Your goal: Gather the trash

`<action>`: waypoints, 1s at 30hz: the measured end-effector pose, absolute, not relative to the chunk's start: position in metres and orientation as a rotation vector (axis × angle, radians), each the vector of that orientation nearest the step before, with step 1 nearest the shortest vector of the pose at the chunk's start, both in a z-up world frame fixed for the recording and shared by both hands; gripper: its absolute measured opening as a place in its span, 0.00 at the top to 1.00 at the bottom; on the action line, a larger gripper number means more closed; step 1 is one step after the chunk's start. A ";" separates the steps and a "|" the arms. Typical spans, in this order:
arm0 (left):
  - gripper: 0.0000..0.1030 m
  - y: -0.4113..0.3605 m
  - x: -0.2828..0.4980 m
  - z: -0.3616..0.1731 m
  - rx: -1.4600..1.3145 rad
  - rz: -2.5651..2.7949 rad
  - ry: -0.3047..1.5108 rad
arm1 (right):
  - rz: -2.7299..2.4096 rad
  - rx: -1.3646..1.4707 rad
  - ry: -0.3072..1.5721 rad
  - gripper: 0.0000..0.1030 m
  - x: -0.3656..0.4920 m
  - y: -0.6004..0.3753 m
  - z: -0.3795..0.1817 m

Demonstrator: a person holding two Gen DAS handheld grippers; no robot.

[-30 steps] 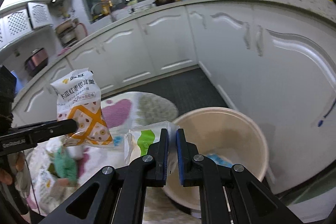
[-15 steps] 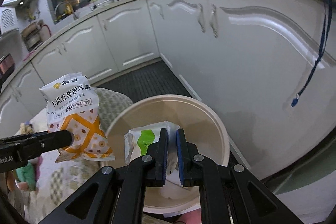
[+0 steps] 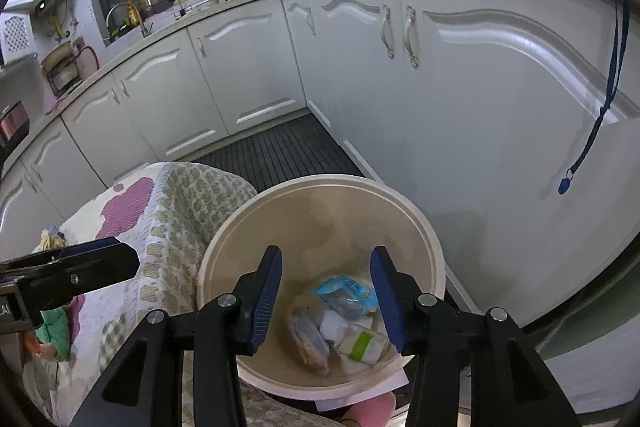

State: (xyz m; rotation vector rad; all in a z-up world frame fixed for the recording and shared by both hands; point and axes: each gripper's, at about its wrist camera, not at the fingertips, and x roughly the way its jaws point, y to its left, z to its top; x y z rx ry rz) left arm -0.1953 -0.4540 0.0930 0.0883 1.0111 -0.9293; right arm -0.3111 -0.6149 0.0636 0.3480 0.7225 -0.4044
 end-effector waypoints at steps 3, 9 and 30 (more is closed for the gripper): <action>0.39 -0.445 -0.201 0.101 0.105 -0.903 0.987 | -0.402 0.347 0.720 0.57 -0.311 -0.605 0.067; 0.39 -0.419 -0.209 0.119 0.093 -0.835 0.942 | -0.385 0.322 0.717 0.55 -0.306 -0.583 0.076; 0.39 -0.255 -0.203 0.151 0.045 -0.565 0.786 | -0.203 0.150 0.684 0.45 -0.270 -0.454 0.112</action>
